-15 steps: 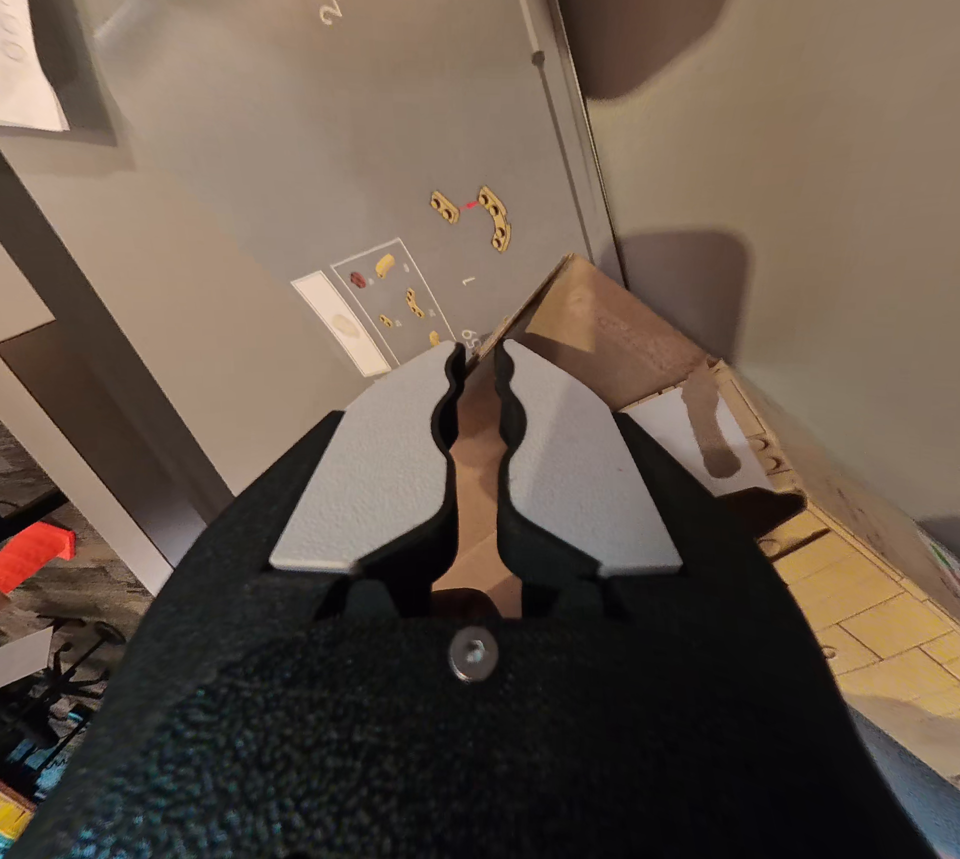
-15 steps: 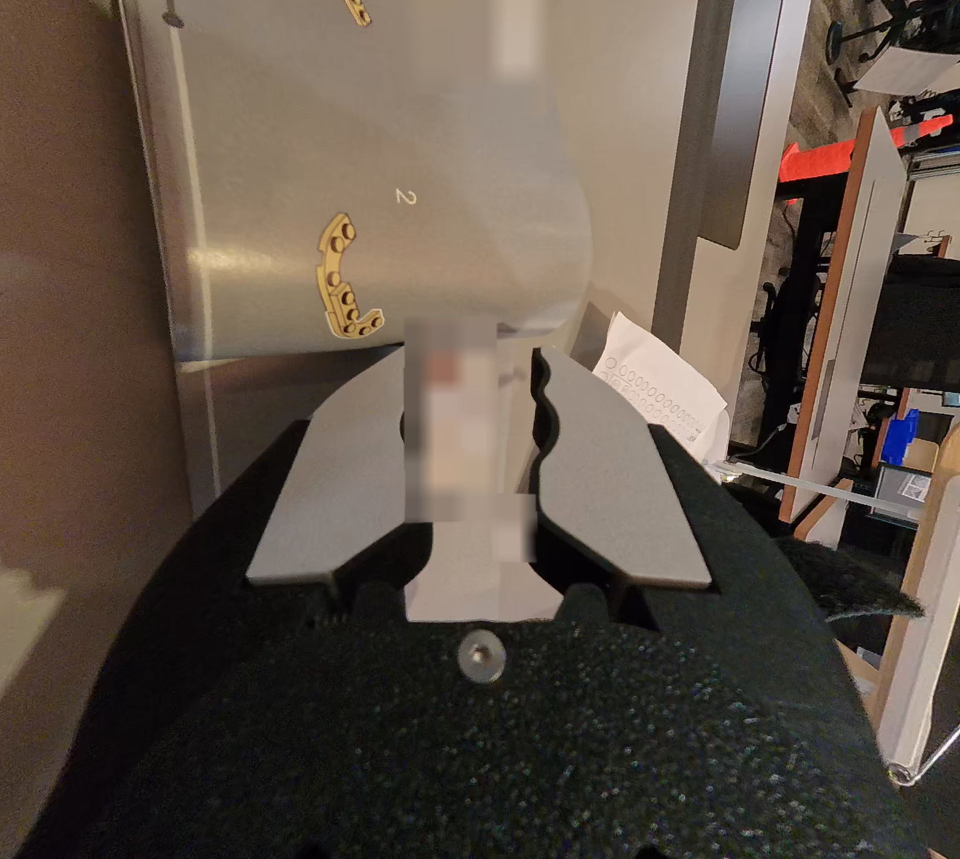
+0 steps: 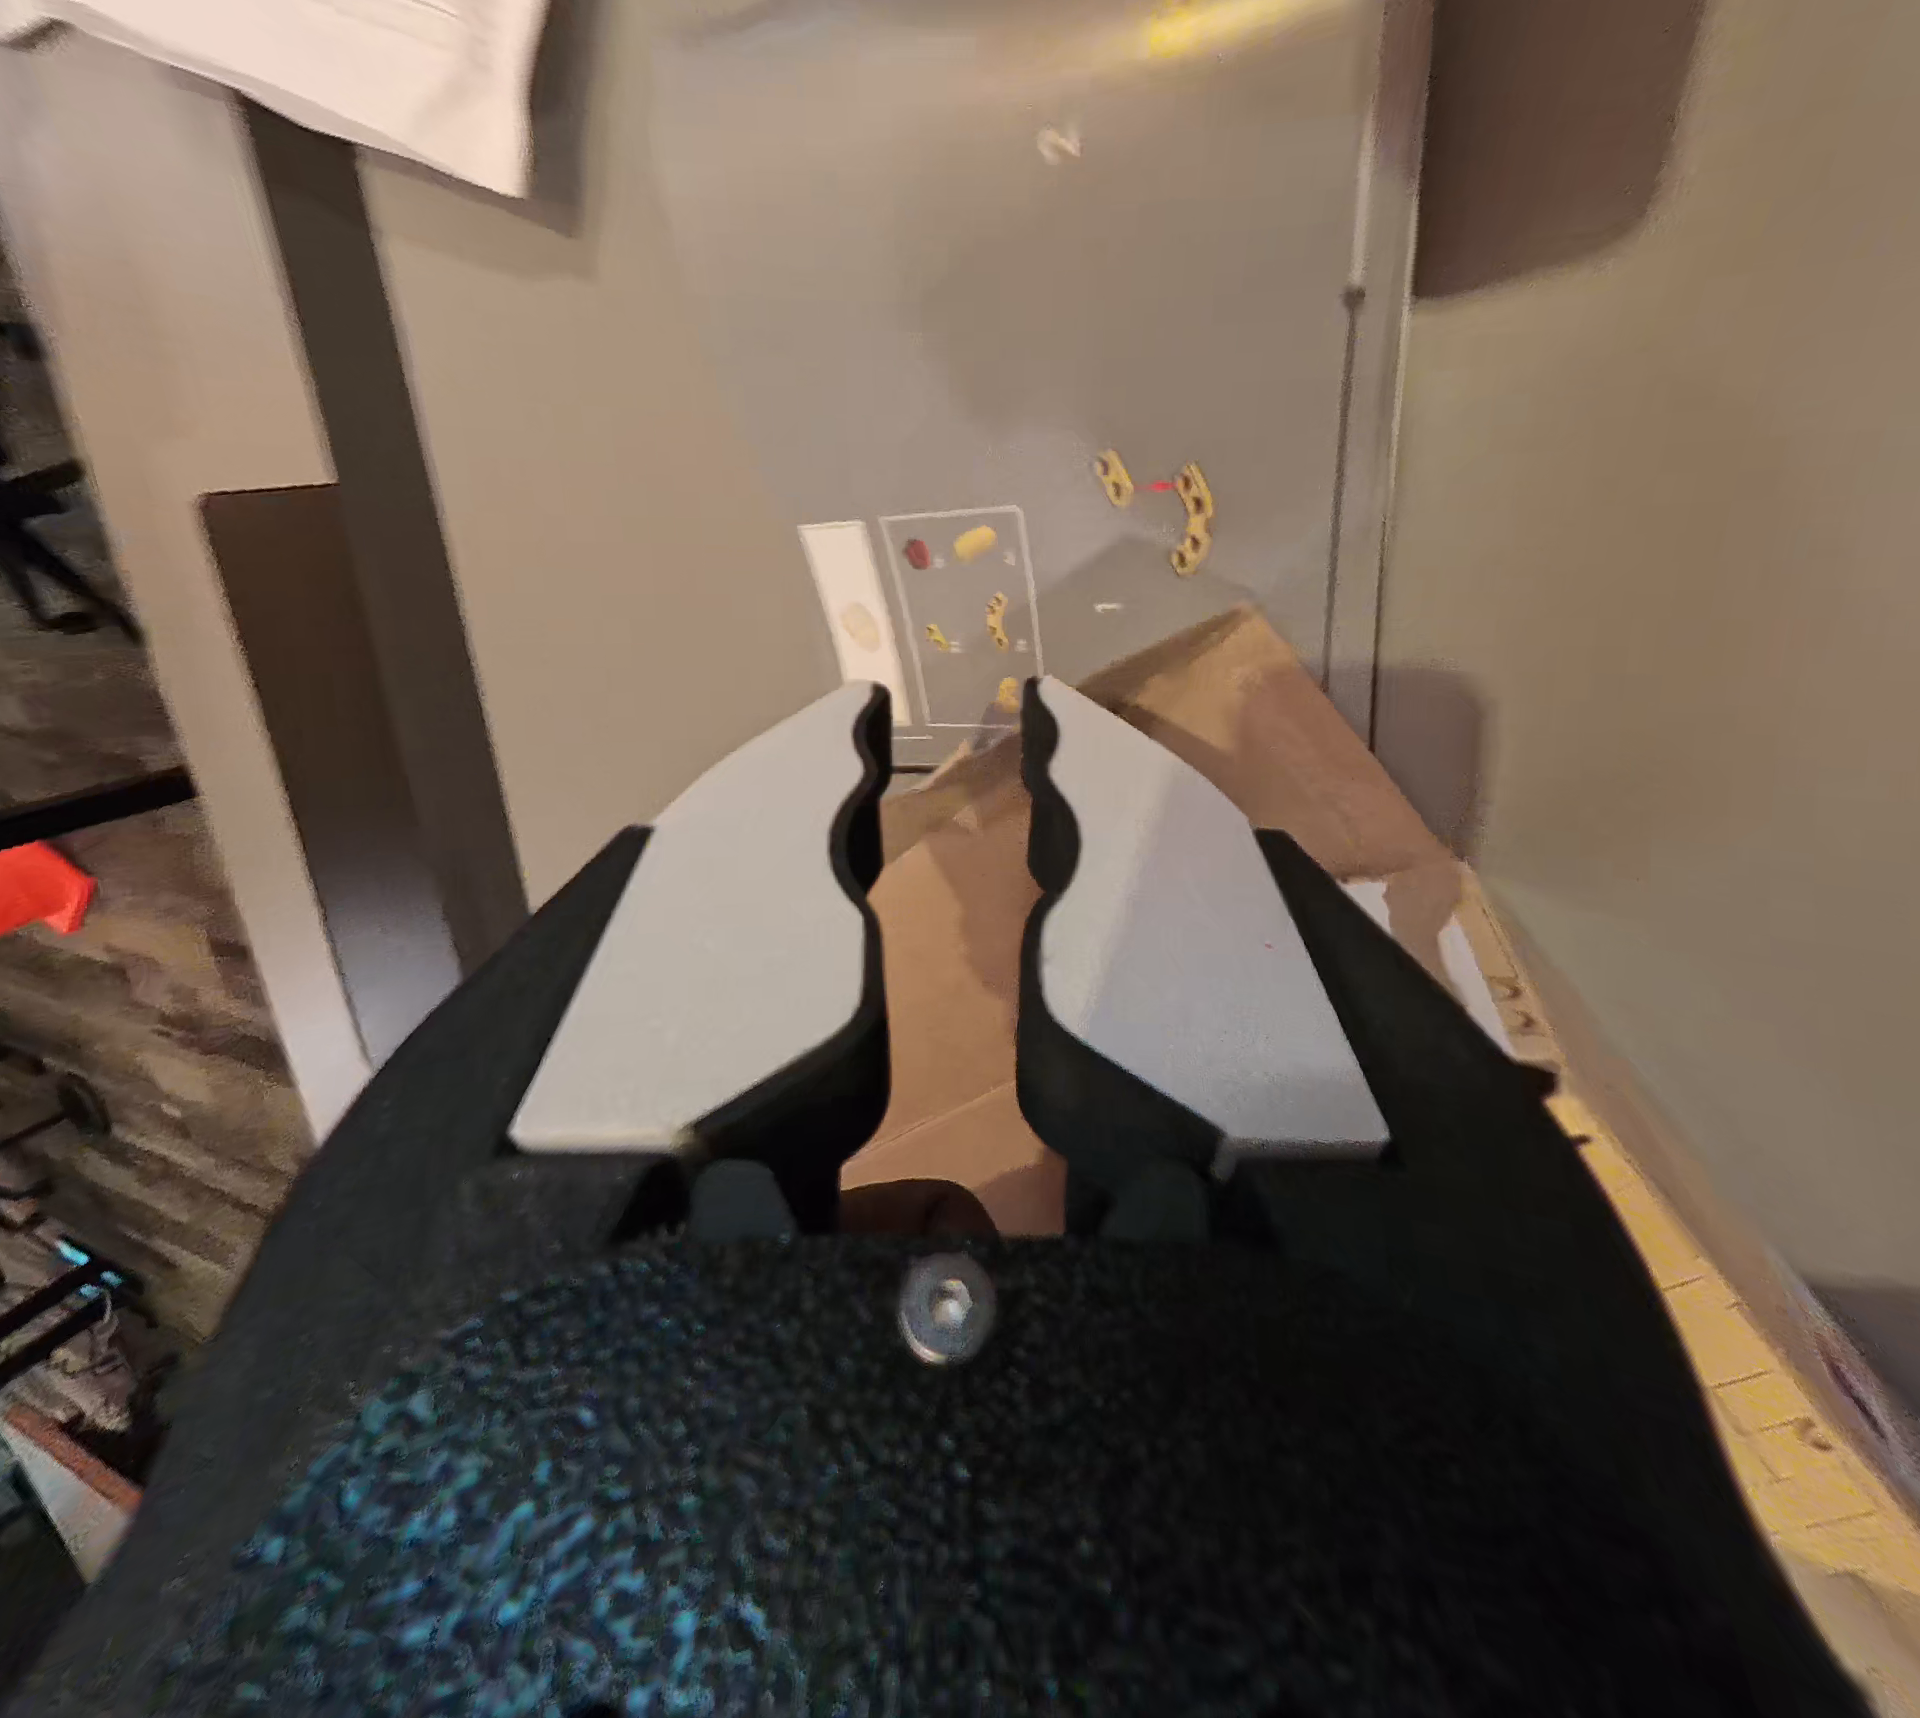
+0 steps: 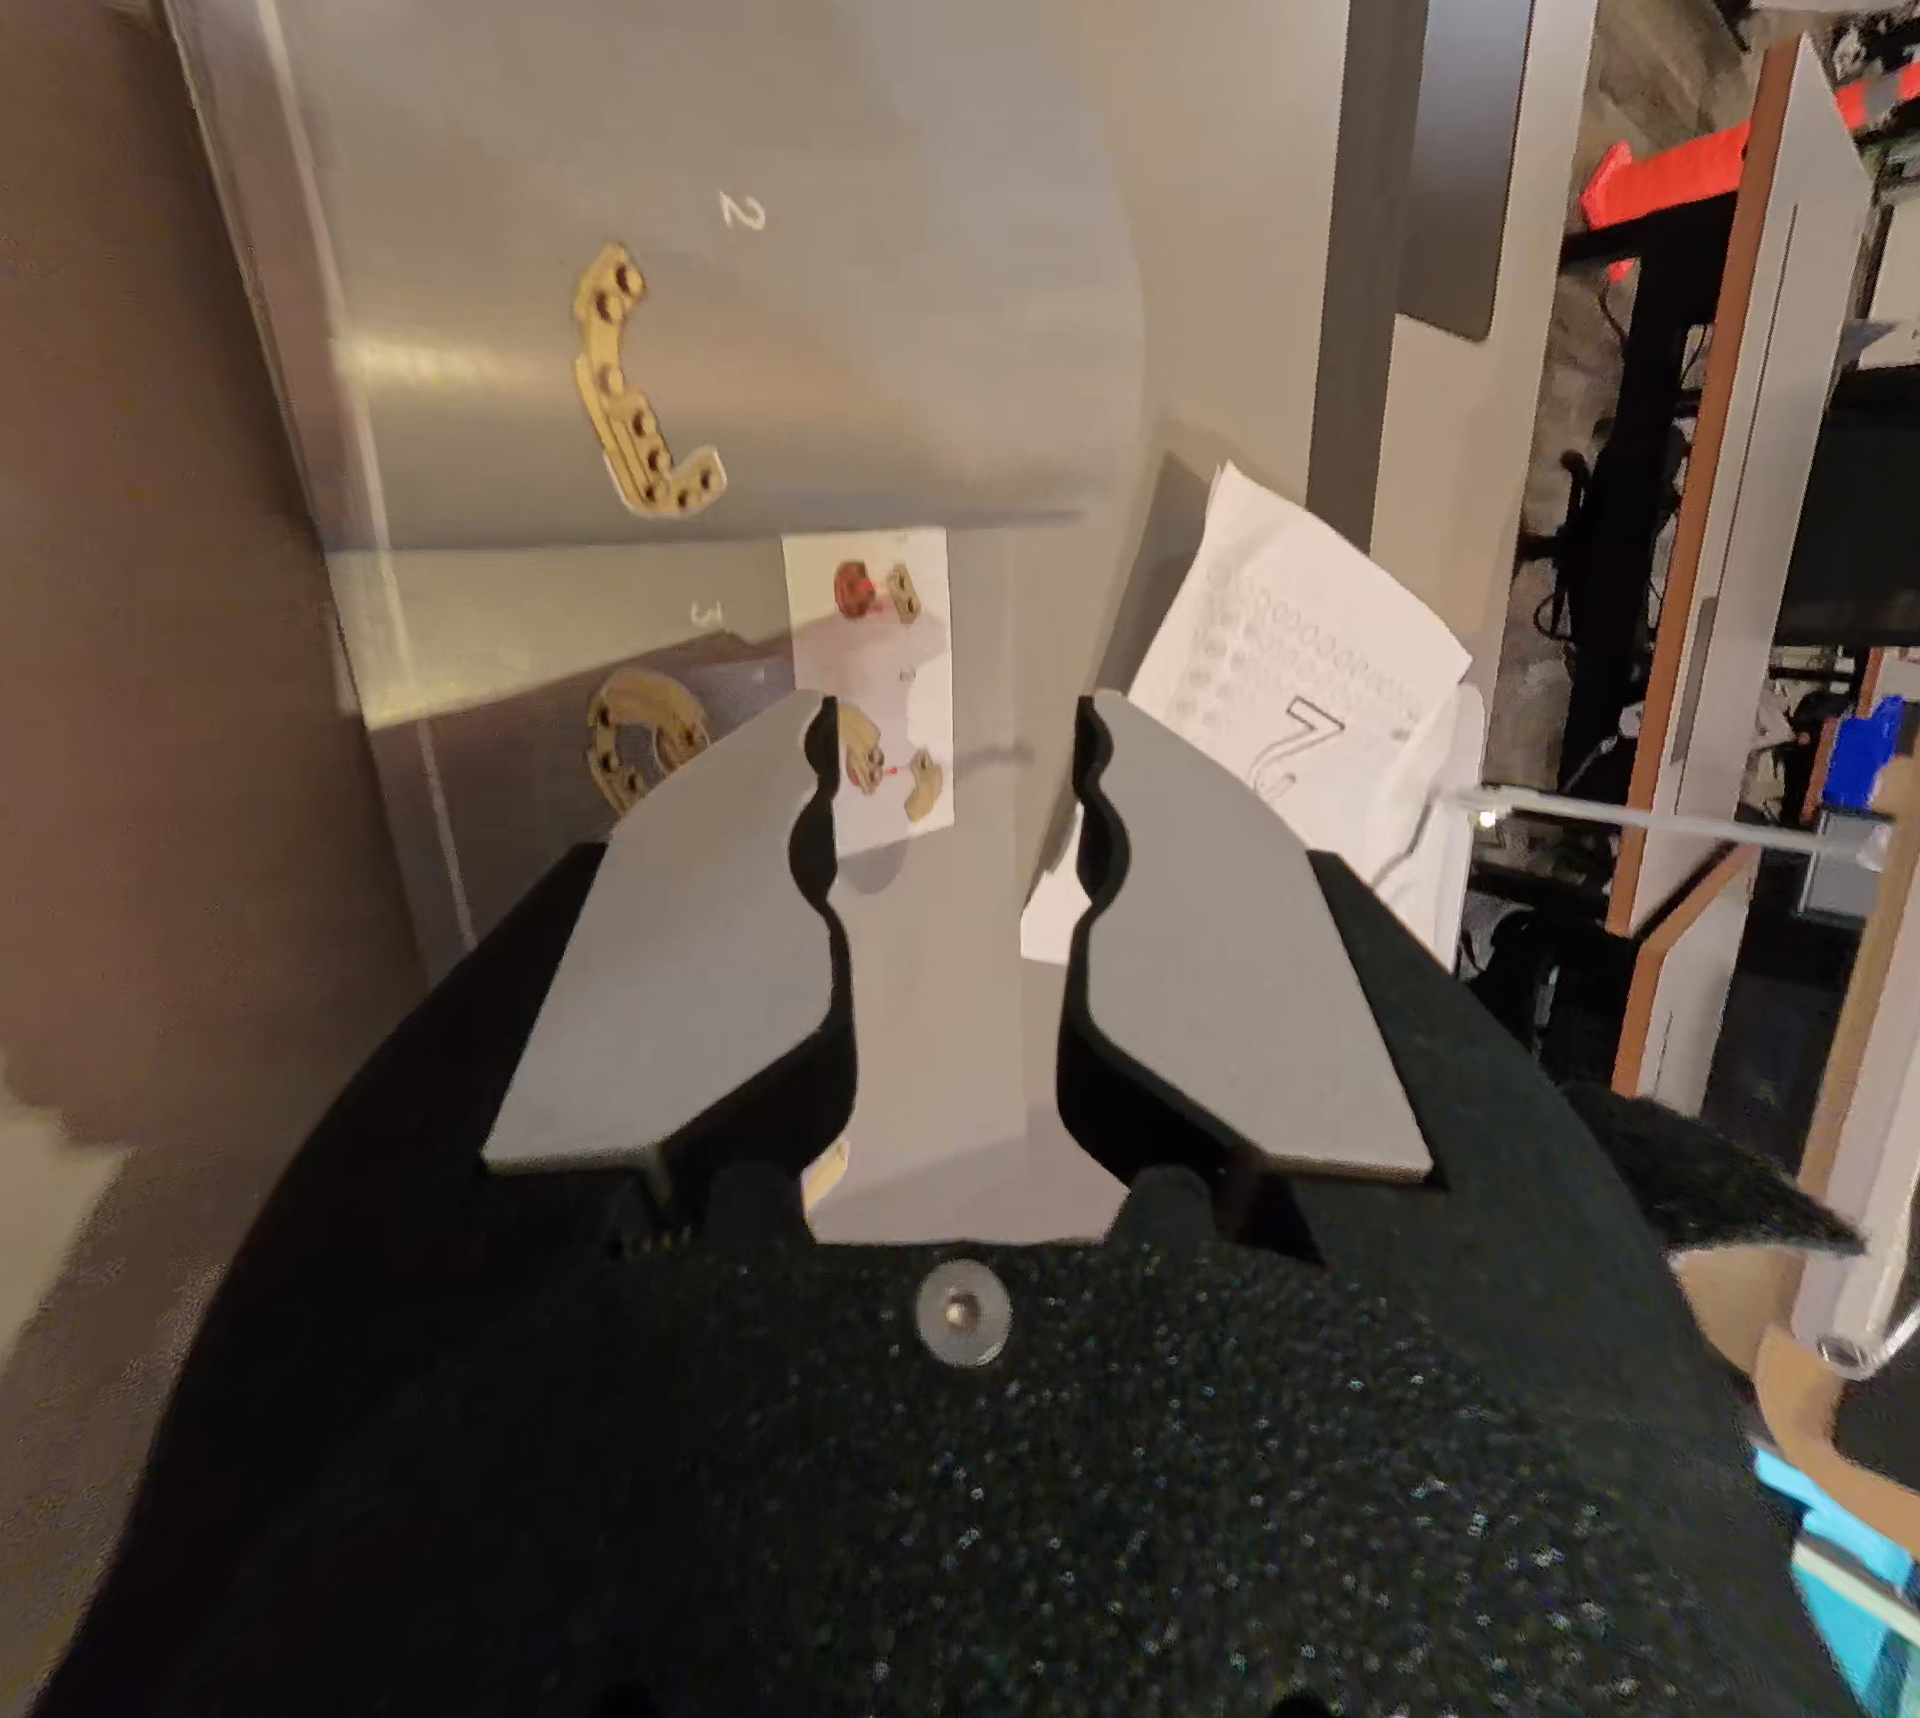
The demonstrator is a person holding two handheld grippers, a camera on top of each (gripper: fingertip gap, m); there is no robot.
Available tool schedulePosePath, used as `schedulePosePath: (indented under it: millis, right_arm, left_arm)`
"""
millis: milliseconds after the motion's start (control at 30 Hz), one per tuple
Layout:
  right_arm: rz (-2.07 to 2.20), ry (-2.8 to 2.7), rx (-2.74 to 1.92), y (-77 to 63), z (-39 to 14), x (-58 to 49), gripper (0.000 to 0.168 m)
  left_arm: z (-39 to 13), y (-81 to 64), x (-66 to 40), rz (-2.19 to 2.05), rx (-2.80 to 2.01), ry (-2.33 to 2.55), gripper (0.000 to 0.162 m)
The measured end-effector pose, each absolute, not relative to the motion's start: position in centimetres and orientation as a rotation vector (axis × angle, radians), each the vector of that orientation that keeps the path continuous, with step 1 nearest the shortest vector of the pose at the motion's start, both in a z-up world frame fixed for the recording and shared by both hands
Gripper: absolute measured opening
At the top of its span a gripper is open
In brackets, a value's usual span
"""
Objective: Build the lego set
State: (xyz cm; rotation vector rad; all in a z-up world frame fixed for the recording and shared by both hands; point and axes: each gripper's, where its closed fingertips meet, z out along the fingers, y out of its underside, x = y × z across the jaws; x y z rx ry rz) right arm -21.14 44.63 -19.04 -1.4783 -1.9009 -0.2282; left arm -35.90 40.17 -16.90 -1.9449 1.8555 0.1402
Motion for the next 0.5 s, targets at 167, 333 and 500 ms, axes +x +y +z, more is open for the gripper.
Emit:
schedulePosePath:
  millis: [167, 333, 500]
  right_arm:
    - [-0.357, -1.886, -1.506, 43.8, -17.8, -17.6, 0.043]
    - [-0.557, -1.998, -1.471, 41.5, -17.2, -14.4, 0.043]
    - [-0.791, -2.148, -1.324, 38.2, -15.2, -12.4, 0.042]
  left_arm:
    - [-12.7, 39.9, -34.4, 0.184, -1.853, 1.535, 0.028]
    - [-9.9, 37.0, -32.1, 0.163, -1.709, 1.246, 0.028]
    - [-9.4, 33.8, -31.5, 0.207, -1.666, 1.052, 0.026]
